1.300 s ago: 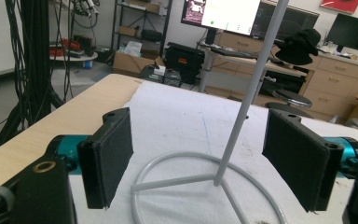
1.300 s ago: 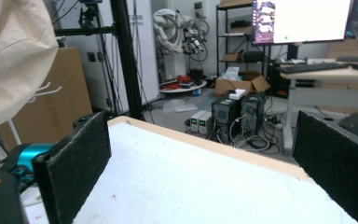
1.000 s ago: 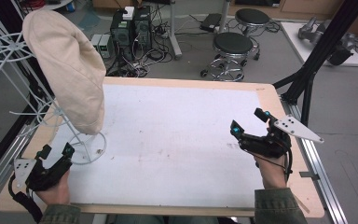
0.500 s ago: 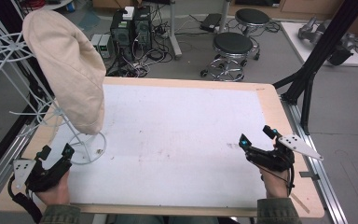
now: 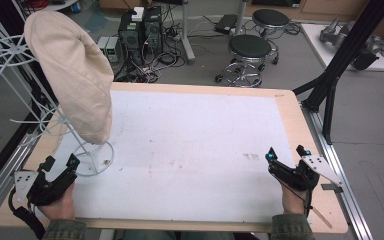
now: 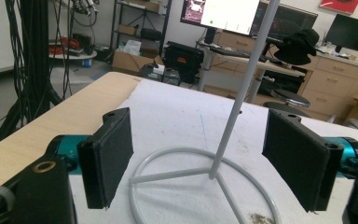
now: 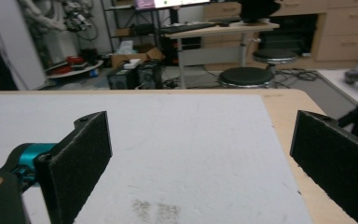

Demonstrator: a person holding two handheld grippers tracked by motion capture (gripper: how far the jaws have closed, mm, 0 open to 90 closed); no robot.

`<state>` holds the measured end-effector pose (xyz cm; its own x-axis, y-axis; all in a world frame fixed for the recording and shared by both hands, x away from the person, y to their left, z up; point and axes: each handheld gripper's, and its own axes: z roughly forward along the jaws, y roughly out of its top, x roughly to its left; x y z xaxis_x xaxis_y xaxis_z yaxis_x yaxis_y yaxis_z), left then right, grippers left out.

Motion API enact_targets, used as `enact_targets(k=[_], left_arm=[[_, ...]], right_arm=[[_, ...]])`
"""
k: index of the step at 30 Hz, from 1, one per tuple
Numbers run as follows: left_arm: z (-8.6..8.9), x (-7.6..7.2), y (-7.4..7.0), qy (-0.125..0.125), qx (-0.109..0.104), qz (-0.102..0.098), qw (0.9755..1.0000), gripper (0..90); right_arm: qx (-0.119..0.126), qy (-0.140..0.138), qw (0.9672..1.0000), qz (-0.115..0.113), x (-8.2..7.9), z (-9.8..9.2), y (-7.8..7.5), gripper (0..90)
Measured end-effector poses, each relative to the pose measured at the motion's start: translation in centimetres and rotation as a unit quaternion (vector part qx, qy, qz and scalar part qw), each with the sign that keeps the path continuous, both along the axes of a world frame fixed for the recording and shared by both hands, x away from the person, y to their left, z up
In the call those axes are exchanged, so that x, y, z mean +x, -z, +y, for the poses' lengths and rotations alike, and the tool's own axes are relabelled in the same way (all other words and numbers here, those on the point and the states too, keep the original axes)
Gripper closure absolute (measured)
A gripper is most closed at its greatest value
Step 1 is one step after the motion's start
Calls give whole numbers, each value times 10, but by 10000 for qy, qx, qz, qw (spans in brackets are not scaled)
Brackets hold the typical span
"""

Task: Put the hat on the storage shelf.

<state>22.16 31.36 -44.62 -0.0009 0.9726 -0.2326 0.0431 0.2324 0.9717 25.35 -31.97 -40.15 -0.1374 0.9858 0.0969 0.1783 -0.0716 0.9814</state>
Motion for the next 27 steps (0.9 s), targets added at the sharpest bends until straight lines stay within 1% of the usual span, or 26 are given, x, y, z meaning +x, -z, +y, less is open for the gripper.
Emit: enact_targets(k=[1,2,3,4,5,6,10,14,19,20,24,27], left_arm=[[0,0,0,-8,2,12,10000,242],[0,0,0,-11,-1,11,10000,242],[0,0,0,-14,-6,11,10000,242],[0,0,0,-14,-6,11,10000,242],[0,0,0,-10,-4,10,10000,242],[0,0,0,-10,-4,10,10000,242],[0,1,0,24,10,32,10000,242],[-1,2,1,35,8,17,10000,242],[-2,2,0,54,5,12,10000,242],[-2,2,0,54,5,12,10000,242],[-2,4,1,101,14,40,9999,242],[-3,4,1,125,19,52,9999,242]], right_arm=[[-1,177,9998,9,0,-3,5,42],[-1,177,9998,9,0,-3,5,42],[-20,319,9995,11,-1,-4,9,42],[-20,319,9995,11,-1,-4,9,42],[-64,431,9990,-6,-3,-5,13,41],[-70,456,9989,-23,-3,-5,15,42],[-168,475,9987,-51,-1,-6,17,41],[-200,477,9986,-46,-1,-3,18,41],[-393,493,9980,-36,-1,3,20,41],[-389,491,9980,-53,-1,3,21,41],[-336,546,9979,4,-1,2,22,41],[-332,552,9979,-19,-3,1,21,41]])
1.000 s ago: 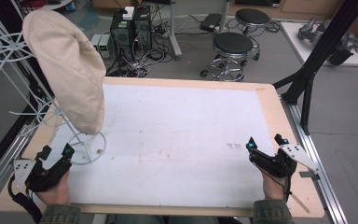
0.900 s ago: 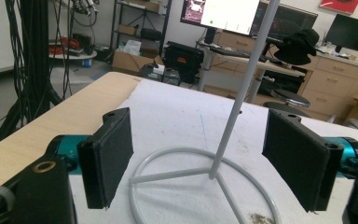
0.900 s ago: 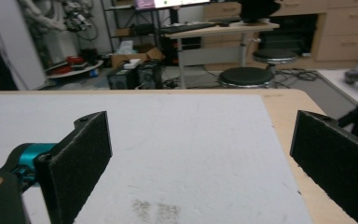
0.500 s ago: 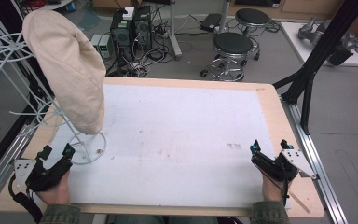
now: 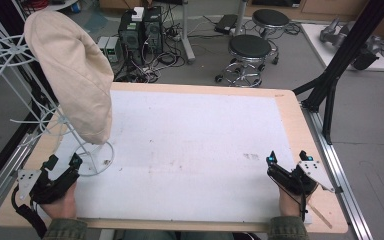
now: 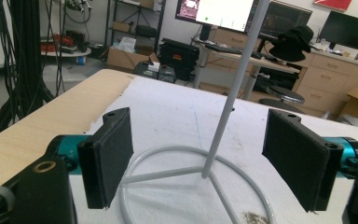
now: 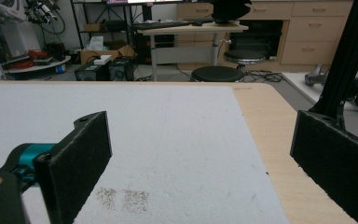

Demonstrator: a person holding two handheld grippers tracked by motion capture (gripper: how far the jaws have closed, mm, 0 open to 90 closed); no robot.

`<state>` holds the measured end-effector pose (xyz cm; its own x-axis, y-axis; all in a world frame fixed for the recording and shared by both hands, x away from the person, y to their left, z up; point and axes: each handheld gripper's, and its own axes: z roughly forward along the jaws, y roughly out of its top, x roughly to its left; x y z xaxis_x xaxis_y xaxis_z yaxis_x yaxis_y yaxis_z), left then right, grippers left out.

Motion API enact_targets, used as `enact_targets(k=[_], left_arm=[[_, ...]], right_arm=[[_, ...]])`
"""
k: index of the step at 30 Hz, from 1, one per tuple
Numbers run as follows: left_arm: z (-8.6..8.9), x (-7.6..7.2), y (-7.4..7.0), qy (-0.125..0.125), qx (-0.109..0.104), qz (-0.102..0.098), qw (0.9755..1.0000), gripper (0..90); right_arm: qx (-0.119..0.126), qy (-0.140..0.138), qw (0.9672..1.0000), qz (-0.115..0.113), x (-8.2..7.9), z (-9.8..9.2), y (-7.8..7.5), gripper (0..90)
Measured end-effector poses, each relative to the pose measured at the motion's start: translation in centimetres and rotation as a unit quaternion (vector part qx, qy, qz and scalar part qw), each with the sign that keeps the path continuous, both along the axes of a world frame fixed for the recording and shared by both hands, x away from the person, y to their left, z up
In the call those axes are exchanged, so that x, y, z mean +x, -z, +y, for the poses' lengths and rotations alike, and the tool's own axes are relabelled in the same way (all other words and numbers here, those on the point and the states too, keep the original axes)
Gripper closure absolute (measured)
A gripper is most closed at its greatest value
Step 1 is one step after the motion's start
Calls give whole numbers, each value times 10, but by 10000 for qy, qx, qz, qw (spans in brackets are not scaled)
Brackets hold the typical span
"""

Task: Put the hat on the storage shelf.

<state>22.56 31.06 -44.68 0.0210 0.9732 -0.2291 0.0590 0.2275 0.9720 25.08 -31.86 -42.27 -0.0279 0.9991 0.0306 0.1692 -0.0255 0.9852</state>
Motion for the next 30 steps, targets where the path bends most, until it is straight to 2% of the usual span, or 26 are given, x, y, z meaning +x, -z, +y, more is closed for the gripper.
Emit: enact_targets(k=[13,15,24,30], left_arm=[[0,0,0,3,-48,15,10000,243],[0,0,0,-4,-58,7,10000,243],[1,1,1,-10,-60,14,10000,243],[1,1,1,-14,-69,13,10000,243]], right_arm=[[30,5,10000,-10,-1,-3,2,41],[58,2,10000,54,0,-3,3,41],[-9,-56,10000,65,1,-2,4,41],[32,-82,9999,88,0,-1,4,41]])
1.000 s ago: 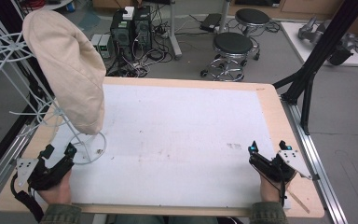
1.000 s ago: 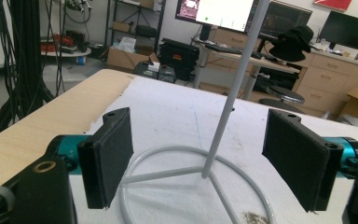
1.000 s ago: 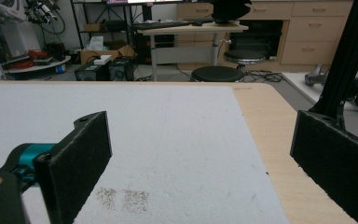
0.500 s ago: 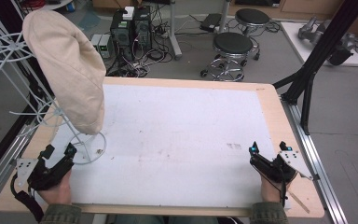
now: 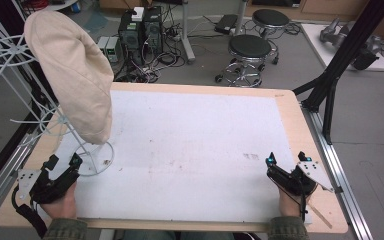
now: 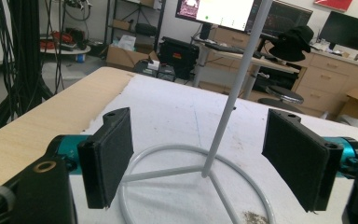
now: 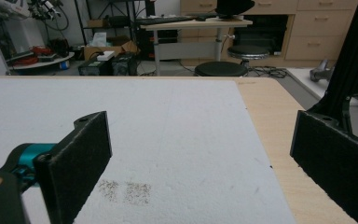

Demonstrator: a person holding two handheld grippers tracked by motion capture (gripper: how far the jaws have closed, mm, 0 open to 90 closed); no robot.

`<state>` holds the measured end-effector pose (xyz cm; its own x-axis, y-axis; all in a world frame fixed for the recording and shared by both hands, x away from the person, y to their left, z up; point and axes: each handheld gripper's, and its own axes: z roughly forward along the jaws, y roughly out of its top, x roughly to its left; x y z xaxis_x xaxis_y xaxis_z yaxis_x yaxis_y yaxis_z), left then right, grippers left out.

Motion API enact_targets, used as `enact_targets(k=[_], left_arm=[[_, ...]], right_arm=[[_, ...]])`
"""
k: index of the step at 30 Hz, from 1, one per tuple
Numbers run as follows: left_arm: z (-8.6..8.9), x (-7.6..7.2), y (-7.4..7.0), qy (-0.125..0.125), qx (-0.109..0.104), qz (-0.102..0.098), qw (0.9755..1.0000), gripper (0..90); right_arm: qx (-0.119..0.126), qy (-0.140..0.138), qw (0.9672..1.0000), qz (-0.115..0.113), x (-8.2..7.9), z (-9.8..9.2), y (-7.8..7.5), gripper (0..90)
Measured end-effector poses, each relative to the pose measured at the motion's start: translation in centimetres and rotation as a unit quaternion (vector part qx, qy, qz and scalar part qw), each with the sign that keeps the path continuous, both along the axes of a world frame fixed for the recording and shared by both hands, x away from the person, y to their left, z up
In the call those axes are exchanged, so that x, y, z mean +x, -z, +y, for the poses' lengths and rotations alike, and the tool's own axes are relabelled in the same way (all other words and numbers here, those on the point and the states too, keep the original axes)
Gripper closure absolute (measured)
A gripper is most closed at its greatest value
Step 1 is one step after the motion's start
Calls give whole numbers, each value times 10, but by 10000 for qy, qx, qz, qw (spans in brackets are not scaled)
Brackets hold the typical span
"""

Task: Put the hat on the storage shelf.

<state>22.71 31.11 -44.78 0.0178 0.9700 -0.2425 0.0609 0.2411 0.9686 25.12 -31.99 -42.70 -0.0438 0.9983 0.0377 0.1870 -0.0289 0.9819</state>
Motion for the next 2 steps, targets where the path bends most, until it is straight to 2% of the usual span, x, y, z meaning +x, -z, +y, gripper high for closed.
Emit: enact_targets(k=[2], left_arm=[[0,0,0,4,6,-1,10000,243]], right_arm=[[1,9,10000,-6,0,0,0,41]])
